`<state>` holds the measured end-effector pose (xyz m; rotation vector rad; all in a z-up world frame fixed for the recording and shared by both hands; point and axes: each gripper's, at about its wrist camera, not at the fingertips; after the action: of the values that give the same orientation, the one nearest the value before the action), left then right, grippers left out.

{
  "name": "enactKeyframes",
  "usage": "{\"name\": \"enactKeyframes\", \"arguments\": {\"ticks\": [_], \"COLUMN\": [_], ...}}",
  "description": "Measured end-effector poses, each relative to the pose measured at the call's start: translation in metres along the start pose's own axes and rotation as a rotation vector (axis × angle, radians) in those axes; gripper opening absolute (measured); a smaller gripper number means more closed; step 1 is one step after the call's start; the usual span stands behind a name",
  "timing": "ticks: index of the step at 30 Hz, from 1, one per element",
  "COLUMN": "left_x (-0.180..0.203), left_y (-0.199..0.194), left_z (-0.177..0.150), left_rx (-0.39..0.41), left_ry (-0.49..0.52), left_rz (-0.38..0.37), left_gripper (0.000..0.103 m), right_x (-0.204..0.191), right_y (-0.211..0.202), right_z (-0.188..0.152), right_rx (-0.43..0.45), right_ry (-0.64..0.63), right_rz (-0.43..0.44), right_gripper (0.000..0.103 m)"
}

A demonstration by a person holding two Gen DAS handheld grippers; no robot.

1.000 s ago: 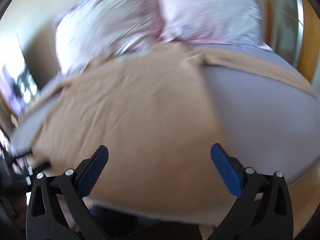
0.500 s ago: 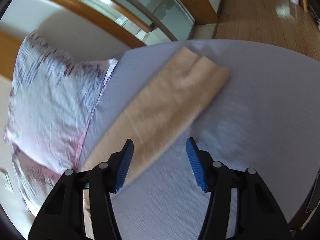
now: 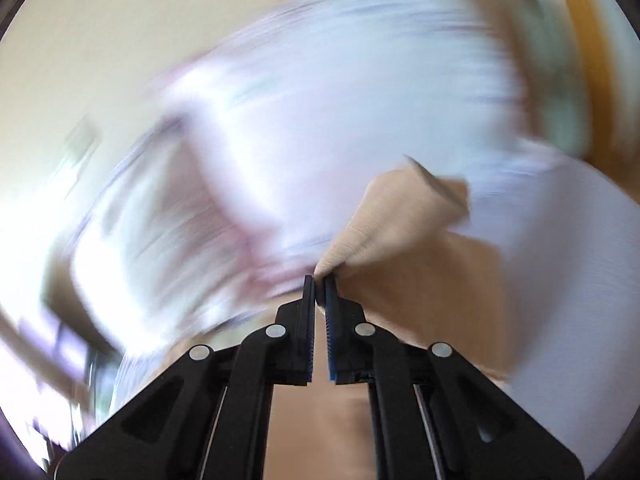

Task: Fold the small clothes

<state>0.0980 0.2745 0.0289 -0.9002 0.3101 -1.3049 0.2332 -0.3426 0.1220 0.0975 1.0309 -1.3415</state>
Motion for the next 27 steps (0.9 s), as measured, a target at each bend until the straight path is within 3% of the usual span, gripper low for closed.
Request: {"name": "enactKeyframes", "arguments": {"ticks": [4, 7, 9, 10, 11, 12, 14, 17, 19, 23, 27], "left_x": [-0.009, -0.018, -0.026, -0.032, -0.037, -0.043, -0.055, -0.067, -0.069, -0.069, -0.067], "left_y": [0.004, 0.007, 0.011, 0.013, 0.015, 0.017, 0.018, 0.019, 0.02, 0.018, 0.018], "left_z": [0.006, 0.008, 0.011, 0.012, 0.012, 0.013, 0.015, 0.018, 0.018, 0.015, 0.016], "left_rx": [0.008, 0.004, 0.002, 0.0, 0.002, 0.011, 0.048, 0.054, 0.056, 0.062, 0.056], "left_ry": [-0.089, -0.145, -0.185, -0.214, -0.236, -0.265, -0.33, -0.397, -0.417, -0.42, -0.41], "left_rz": [-0.027, -0.041, -0.043, -0.043, -0.047, -0.055, -0.068, -0.079, -0.088, -0.094, -0.095], "left_gripper": [0.101, 0.101, 0.101, 0.1, 0.098, 0.095, 0.09, 0.087, 0.087, 0.088, 0.088], "right_x": [-0.111, -0.146, -0.152, -0.15, -0.147, -0.142, -0.14, -0.137, -0.146, -0.153, -0.161], "right_y": [0.085, 0.141, 0.153, 0.147, 0.142, 0.132, 0.123, 0.118, 0.131, 0.179, 0.216], "right_z": [-0.088, -0.16, -0.184, -0.185, -0.181, -0.172, -0.154, -0.137, -0.139, -0.17, -0.192], "right_rx": [-0.29, -0.57, -0.656, -0.646, -0.623, -0.578, -0.5, -0.379, -0.309, -0.384, -0.458], "right_ry": [-0.24, -0.372, -0.399, -0.392, -0.387, -0.378, -0.363, -0.435, -0.585, -0.703, -0.719], "right_rz": [0.151, 0.127, 0.11, 0.142, 0.156, 0.16, 0.167, 0.093, 0.002, -0.065, -0.085], "right_gripper": [0.006, 0.009, 0.01, 0.012, 0.025, 0.049, 0.072, 0.072, 0.068, 0.043, 0.042]}}
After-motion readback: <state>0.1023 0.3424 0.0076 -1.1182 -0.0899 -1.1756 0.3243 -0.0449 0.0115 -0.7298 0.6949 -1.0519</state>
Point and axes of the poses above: each gripper's, at about its wrist camera, not at the fingertips, and y roughly the way its jaws point, x to its right, z to its top, and after that the axes turned 14 degrees about y, right-handed
